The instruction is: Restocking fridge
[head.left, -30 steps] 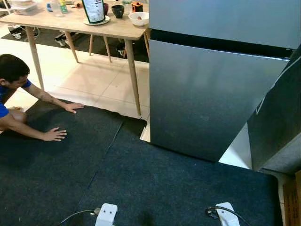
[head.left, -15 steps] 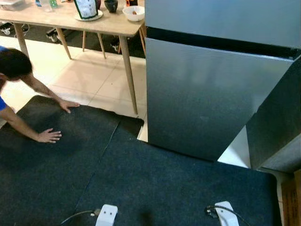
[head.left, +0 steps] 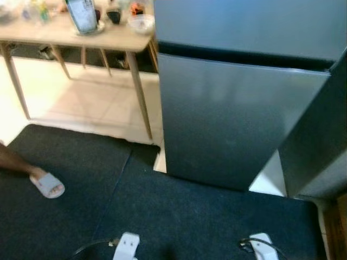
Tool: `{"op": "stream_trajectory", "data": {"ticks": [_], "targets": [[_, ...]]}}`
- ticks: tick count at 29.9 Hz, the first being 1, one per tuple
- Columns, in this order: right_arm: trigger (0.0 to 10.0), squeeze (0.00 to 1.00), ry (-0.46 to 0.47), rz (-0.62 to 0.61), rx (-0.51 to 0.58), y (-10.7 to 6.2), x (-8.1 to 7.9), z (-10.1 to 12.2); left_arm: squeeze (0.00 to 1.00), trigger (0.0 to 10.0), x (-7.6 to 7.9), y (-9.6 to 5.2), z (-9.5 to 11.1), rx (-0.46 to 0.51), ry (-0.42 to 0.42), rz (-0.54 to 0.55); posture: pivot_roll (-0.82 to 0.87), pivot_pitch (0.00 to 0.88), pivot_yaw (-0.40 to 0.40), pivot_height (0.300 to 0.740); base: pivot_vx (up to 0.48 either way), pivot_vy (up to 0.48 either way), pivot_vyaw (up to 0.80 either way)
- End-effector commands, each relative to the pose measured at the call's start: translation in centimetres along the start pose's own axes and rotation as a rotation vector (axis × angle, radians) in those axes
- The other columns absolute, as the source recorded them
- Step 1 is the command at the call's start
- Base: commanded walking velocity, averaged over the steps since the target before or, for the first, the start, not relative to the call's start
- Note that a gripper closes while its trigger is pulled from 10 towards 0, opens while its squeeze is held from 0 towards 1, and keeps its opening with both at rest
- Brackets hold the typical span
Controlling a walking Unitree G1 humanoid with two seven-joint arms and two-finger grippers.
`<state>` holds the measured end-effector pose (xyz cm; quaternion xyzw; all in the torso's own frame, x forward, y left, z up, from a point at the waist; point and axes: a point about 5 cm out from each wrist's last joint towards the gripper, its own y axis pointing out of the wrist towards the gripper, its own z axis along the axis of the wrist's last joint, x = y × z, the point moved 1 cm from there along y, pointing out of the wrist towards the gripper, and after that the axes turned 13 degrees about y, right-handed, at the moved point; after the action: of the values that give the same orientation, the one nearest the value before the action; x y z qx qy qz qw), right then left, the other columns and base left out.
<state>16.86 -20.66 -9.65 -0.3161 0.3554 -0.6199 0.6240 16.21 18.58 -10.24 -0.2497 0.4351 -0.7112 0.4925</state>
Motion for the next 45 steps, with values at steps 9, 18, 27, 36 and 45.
{"op": "stream_trajectory", "data": {"ticks": [9, 18, 27, 36, 45], "targets": [[10.0, 0.0, 0.023, 0.04, 0.003, 0.22, -1.33, -0.03, 0.0, 10.0, 1.25, -0.1, -1.5, -0.046, -0.037, -0.038, -0.09, 0.111, -0.017, 0.74, 0.233, 0.0, 0.0], [10.0, 0.0, 0.024, 0.041, -0.001, 0.21, -1.39, -0.16, 0.0, 10.0, 1.24, -0.11, -1.57, -0.048, -0.047, -0.028, -0.09, 0.113, -0.018, 0.74, 0.0, 0.0, 0.0], [10.0, 0.0, 0.022, 0.041, -0.002, 0.21, -1.44, -0.21, 0.0, 10.0, 1.32, -0.07, -1.44, -0.043, -0.051, -0.03, -0.09, 0.112, -0.018, 0.74, 0.0, 0.0, 0.0], [10.0, 0.0, 0.021, 0.04, -0.005, 0.2, -1.46, -0.3, 0.0, 10.0, 1.44, -0.04, -1.38, -0.04, -0.056, -0.034, -0.09, 0.115, -0.019, 0.74, 0.0, 0.0, 0.0], [10.0, 0.0, 0.021, 0.04, -0.005, 0.19, -1.47, -0.34, 0.0, 10.0, 1.55, -0.05, -1.48, -0.041, -0.059, -0.037, -0.09, 0.116, -0.019, 0.74, 0.0, 0.0, 0.0]]}}
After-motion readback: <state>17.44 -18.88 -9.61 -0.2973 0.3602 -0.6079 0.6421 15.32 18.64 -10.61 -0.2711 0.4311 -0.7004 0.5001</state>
